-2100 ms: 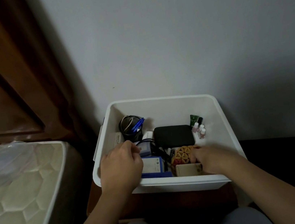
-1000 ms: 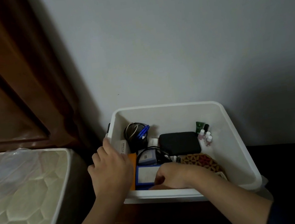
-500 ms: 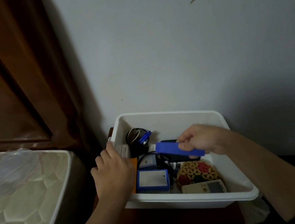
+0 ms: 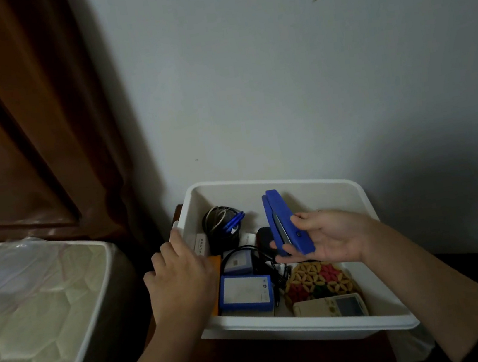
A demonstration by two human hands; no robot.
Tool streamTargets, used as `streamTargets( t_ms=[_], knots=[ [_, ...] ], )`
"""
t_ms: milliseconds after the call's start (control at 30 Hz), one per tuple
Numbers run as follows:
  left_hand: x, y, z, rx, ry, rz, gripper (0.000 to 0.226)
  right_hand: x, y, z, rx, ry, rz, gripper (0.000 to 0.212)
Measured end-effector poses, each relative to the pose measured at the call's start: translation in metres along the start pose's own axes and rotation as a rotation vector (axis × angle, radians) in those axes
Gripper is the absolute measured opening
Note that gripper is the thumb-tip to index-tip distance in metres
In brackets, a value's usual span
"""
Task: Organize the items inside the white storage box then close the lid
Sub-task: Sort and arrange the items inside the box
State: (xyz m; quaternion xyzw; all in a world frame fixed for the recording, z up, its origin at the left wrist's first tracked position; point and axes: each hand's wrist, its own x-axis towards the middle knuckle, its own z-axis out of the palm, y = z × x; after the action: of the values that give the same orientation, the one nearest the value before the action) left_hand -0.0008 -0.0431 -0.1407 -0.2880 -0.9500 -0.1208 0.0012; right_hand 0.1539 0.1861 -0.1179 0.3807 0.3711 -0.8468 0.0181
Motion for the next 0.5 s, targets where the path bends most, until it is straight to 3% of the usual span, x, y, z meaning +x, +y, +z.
streamTargets(
  t_ms=[200,400,500],
  knots=[
    [-0.001,0.001,-0.002,-0.008,-0.005,-0.001,0.067,-0.003,0.002,0.001,0.050,-0.067,0.022,0.045],
    [-0.001,0.000,-0.001,-0.007,-0.004,-0.002,0.069,-0.004,0.006,-0.009,-0.253,0.084,-0.006,0.075],
    [0.000,0.001,0.000,0.011,0.008,-0.001,0.070,0.000,0.006,-0.006,-0.274,0.164,-0.032,0.062]
  ],
)
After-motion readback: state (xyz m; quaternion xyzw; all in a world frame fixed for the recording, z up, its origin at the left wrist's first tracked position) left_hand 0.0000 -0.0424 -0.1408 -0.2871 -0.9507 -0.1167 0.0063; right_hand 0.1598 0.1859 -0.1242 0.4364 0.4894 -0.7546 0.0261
